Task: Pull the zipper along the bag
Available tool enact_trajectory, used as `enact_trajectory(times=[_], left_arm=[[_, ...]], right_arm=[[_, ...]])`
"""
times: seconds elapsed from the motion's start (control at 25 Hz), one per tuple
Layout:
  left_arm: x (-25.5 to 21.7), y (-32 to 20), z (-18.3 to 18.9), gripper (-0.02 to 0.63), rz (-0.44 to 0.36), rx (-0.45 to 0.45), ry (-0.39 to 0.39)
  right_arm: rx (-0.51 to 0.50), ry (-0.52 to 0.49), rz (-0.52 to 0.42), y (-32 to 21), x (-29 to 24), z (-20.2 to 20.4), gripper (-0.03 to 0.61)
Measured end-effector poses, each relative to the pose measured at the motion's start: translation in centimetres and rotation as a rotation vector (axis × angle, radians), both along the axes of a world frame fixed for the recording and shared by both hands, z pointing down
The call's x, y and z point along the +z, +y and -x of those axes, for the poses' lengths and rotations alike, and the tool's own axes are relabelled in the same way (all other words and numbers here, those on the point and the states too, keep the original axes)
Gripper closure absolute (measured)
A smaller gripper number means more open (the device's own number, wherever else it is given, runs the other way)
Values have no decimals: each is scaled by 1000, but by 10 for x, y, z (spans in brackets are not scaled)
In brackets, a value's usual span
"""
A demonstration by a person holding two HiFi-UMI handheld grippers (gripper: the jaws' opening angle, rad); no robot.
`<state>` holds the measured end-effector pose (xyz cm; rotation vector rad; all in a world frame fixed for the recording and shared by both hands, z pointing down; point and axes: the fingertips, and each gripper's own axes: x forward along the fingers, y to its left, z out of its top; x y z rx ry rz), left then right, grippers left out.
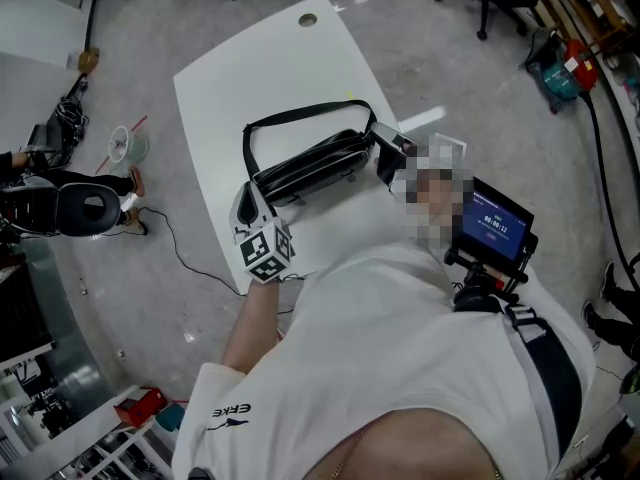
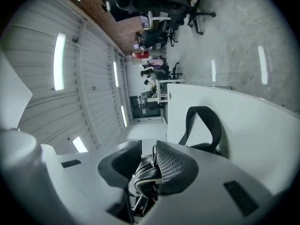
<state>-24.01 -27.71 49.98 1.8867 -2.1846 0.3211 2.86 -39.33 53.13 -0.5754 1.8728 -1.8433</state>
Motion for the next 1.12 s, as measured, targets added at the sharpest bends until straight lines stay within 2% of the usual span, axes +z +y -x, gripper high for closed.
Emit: enact_trajectory(times=[0.16, 0.32, 0.52, 0.72, 0.92, 1.12], left_arm=[[1, -3, -1, 612, -2, 4, 0], [3, -4, -2, 611, -6, 9, -2], [0, -5, 1, 611, -8, 20, -23], [2, -5, -1, 612, -15, 30, -43], [1, -5, -6, 611, -19, 54, -85], [10, 0, -16, 611, 1, 136, -147]], right_arm=[[-42, 55, -76, 3, -5, 8, 485], [-70, 155, -147, 4, -2, 9, 560], [-49, 258, -266, 2, -19, 12, 563], [-47, 426, -327, 4, -14, 9, 565], [-42, 518, -393, 3, -18, 8, 565], [-32, 570, -407, 1, -12, 1, 565]])
